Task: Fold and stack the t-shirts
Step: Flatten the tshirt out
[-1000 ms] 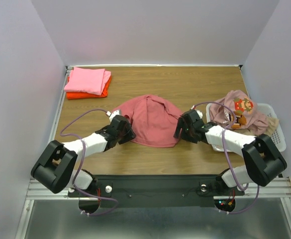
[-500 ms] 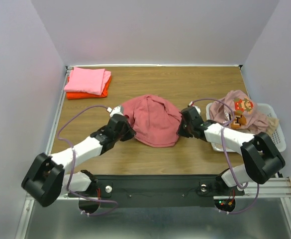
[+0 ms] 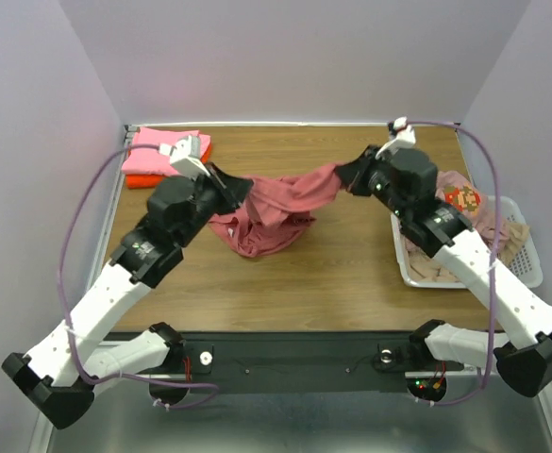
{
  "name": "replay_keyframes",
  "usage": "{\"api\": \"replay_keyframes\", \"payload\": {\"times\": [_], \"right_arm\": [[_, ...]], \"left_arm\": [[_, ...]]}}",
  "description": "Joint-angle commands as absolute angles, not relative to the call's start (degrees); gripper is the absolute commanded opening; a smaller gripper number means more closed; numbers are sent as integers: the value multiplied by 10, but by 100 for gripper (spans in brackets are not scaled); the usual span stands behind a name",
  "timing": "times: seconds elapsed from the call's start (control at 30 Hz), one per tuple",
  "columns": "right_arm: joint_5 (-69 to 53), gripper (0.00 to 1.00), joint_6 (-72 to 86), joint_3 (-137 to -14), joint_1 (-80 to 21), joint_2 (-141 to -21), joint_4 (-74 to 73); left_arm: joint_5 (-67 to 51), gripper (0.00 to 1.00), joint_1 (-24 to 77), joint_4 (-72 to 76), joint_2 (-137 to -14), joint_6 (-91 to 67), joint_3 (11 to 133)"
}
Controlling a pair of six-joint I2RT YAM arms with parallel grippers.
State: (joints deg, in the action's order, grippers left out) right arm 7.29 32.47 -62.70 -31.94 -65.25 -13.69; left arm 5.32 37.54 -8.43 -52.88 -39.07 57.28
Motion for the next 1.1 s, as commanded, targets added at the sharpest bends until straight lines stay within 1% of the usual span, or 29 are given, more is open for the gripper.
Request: {"api": "replay_keyframes", "payload": {"times": [0.0, 0.13, 0.17, 0.23, 0.27, 0.37, 0.47, 0.53, 0.7, 0.8, 0.87, 0.9, 0.97, 1.03, 1.07], "right_arm": [[33, 0, 266, -761, -321, -625, -120], [4, 0, 243, -850, -321, -620, -123], [3, 0, 239, -866, -321, -622, -126], [-31, 0, 229, -922, -320, -626, -129], [-39, 0, 227, -940, -320, -628, -132], [-80, 0, 224, -990, -321, -635, -134], [-102, 0, 220, -1026, -321, -642, -140], [-90, 0, 211, -1041, -321, -656, -143], [-11, 0, 189, -1077, -320, -704, -147], [51, 0, 165, -1095, -320, -763, -147], [106, 0, 139, -1122, -320, -820, -146], [129, 0, 130, -1138, -317, -840, -146], [158, 0, 109, -1193, -308, -902, -144], [146, 0, 103, -1266, -286, -946, -143], [142, 0, 98, -1290, -280, -982, -140]], "left_arm": [[90, 0, 379, -118, -516, -331, 736], [106, 0, 379, -148, -537, -285, 843], [107, 0, 380, -159, -545, -278, 906], [91, 0, 379, -182, -569, -250, 966], [88, 0, 380, -187, -584, -242, 1017], [84, 0, 379, -206, -605, -221, 1092], [101, 0, 380, -216, -621, -207, 1134], [133, 0, 380, -217, -629, -200, 1144], [227, 0, 379, -214, -681, -190, 1156], [249, 0, 358, -213, -728, -181, 1161], [221, 0, 284, -217, -776, -191, 1178], [147, 0, 249, -221, -794, -216, 1187], [67, 0, 165, -223, -851, -234, 1222], [38, 0, 144, -221, -886, -224, 1258], [9, 0, 138, -220, -912, -217, 1299]]}}
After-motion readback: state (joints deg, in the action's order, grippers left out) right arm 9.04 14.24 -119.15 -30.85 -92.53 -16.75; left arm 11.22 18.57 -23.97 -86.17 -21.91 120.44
